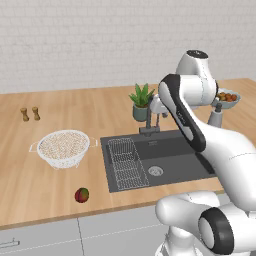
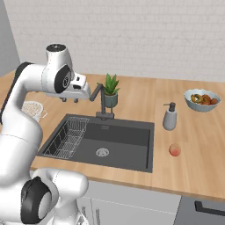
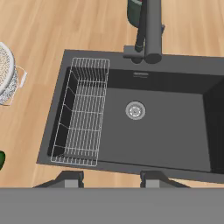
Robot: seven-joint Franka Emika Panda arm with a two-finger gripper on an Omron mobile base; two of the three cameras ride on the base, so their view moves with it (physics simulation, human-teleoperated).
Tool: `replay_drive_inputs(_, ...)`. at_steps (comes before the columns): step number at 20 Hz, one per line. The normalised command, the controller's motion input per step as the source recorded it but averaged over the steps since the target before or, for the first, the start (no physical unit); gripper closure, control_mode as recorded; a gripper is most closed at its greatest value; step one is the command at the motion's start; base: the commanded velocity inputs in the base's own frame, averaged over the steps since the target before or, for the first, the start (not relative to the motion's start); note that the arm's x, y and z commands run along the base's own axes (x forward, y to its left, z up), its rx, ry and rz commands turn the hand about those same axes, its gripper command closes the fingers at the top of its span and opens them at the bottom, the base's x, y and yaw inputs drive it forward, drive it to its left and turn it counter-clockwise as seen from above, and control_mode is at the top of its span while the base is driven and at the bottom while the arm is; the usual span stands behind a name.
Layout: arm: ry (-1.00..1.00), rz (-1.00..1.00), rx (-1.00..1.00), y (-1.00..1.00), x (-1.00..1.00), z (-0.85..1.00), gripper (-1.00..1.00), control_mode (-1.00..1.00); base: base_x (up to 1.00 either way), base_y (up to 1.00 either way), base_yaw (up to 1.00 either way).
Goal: Put the colander in the sink, put the mango, peach in the colander, and turn on the sink faucet and pour water over the colander.
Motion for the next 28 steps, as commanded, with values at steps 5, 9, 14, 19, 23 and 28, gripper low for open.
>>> replay_drive_inputs(5,0.00,0.00,0.00,0.06,-0.19,0.00,-1.00,-1.00,0.00,0.00,0.00)
replay_drive_inputs(9,0.00,-0.02,0.00,0.44,-0.34,-0.08,-1.00,-1.00,0.00,0.00,0.00)
replay_drive_inputs(14,0.09,-0.03,-0.02,0.56,-0.12,-0.11,-1.00,-1.00,0.00,0.00,0.00)
replay_drive_inputs(19,0.12,-0.07,0.00,0.76,0.00,-0.11,-1.00,-1.00,0.00,0.00,0.00)
replay_drive_inputs(23,0.09,-0.10,0.00,0.79,0.00,-0.23,-1.00,-1.00,0.00,0.00,0.00)
replay_drive_inputs(28,0.11,-0.09,0.00,0.62,0.00,-0.48,-1.00,-1.00,0.00,0.00,0.00)
